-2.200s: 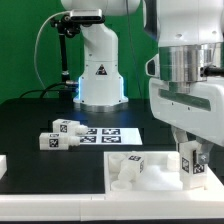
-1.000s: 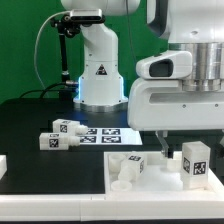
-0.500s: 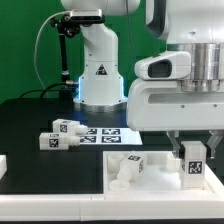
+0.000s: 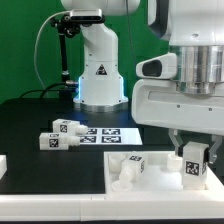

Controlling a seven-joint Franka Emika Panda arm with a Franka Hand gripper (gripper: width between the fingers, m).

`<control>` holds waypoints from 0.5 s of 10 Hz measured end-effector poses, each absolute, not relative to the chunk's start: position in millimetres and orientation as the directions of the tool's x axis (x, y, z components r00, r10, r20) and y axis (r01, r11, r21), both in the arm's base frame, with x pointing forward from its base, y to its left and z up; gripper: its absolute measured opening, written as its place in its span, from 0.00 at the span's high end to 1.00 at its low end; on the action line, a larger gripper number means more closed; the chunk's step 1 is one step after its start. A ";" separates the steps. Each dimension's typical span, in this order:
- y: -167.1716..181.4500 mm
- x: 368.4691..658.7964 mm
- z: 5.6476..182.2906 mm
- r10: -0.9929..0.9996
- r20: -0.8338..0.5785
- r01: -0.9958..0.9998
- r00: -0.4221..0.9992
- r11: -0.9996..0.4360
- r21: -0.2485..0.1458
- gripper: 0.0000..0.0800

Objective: Assemble one leg

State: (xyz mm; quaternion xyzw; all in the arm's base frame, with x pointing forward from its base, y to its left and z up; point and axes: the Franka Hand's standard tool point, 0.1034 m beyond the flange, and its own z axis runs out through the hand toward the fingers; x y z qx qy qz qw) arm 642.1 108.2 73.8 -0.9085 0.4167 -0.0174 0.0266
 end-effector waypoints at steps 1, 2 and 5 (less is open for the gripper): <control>105.8 642.5 73.9 -0.855 -0.014 -0.853 0.519 -0.517 -0.071 0.64; 106.1 642.3 73.8 -0.895 -0.021 -0.893 0.446 -0.444 -0.069 0.64; 109.6 640.4 73.3 -0.984 -0.033 -0.983 0.174 -0.171 -0.061 0.64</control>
Offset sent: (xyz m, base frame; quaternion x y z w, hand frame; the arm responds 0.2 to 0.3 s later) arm 0.0037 -0.0007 0.0055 0.0091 0.0283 0.2651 0.9638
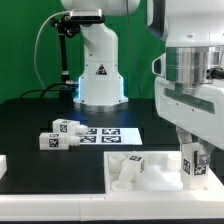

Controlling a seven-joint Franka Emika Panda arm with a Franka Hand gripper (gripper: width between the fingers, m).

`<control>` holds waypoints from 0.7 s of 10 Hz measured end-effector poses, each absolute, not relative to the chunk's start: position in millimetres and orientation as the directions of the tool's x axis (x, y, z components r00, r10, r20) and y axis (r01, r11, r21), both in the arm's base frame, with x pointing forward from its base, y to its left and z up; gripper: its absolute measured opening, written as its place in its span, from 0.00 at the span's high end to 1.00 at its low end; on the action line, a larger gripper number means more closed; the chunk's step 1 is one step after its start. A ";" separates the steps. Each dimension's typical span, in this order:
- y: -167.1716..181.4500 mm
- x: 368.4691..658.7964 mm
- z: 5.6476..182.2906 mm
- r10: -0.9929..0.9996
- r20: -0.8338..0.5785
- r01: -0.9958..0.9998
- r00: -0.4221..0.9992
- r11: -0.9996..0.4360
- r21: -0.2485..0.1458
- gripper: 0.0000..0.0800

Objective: Assemble one leg

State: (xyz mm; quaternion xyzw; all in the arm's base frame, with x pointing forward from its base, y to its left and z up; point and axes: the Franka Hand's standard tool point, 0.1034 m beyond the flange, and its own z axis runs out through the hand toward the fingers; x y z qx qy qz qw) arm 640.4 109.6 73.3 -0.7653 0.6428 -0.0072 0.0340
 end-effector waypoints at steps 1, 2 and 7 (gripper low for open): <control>109.4 640.4 73.2 -0.980 -0.031 -0.979 0.197 -0.195 -0.062 0.64; 109.8 640.3 73.0 -0.976 -0.030 -0.975 0.217 -0.214 -0.062 0.48; 117.7 639.5 72.6 -0.676 0.023 -0.674 0.736 -0.736 -0.061 0.20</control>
Offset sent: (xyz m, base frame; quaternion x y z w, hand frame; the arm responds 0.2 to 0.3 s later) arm -0.0118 0.0086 -0.0021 -0.0092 -0.0308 -0.2345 0.9716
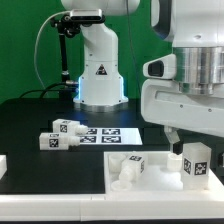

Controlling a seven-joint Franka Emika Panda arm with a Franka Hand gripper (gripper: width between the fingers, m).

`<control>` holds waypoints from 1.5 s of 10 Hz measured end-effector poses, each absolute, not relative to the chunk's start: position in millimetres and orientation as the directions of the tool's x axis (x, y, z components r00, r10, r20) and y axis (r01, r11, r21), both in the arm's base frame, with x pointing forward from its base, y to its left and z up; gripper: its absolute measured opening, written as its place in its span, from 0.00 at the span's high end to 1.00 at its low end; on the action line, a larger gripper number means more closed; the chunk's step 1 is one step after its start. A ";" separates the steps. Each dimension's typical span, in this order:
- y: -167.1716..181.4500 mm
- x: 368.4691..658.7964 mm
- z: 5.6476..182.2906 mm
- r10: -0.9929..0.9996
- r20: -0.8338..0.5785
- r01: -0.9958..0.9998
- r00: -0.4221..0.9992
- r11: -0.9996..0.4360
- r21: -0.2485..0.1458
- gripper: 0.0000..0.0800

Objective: Assemble one leg

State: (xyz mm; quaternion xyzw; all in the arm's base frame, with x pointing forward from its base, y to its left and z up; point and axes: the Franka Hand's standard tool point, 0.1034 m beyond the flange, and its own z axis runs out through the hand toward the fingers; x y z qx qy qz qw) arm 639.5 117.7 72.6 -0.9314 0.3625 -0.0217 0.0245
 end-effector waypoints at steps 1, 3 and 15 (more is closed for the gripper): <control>116.0 639.8 72.6 -0.642 0.026 -0.639 0.767 -0.766 -0.060 0.20; 115.2 640.0 72.6 -0.541 0.034 -0.538 0.841 -0.841 -0.055 0.19; 113.6 642.1 72.3 -0.253 0.080 -0.252 0.964 -0.968 -0.014 0.64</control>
Offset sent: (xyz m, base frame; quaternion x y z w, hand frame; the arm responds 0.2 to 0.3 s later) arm 0.0000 0.0000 0.0000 0.0000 0.0000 -0.2571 0.9664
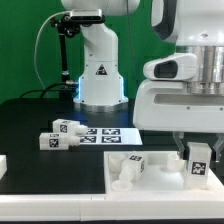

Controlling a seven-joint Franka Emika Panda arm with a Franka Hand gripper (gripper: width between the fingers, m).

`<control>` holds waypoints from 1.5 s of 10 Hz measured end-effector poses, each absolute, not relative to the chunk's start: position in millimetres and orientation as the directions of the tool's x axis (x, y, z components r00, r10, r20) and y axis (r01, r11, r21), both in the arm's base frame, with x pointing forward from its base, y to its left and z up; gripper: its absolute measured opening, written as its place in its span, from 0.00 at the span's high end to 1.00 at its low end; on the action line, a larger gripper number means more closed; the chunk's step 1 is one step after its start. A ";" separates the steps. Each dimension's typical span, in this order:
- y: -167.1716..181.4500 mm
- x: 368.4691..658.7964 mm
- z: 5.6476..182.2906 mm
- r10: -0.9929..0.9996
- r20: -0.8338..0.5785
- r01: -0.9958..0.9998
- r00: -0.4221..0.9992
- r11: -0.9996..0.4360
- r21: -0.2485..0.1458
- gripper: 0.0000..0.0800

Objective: Assemble one leg

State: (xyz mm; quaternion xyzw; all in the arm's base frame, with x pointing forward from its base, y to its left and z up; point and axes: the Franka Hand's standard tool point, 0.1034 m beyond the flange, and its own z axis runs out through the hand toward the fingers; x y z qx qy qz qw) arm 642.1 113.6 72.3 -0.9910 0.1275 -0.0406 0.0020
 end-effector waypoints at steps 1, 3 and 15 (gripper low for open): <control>112.2 642.3 72.2 -0.361 0.074 -0.360 0.930 -0.933 -0.030 0.64; 110.1 642.3 74.1 -0.635 0.033 -0.634 0.771 -0.772 -0.051 0.64; 109.6 641.5 71.6 -0.950 -0.117 -0.953 -0.291 0.298 -0.047 0.64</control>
Offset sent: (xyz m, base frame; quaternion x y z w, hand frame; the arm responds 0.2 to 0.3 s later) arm 0.0152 -0.0026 0.0054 0.0289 -0.0184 0.3895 0.9204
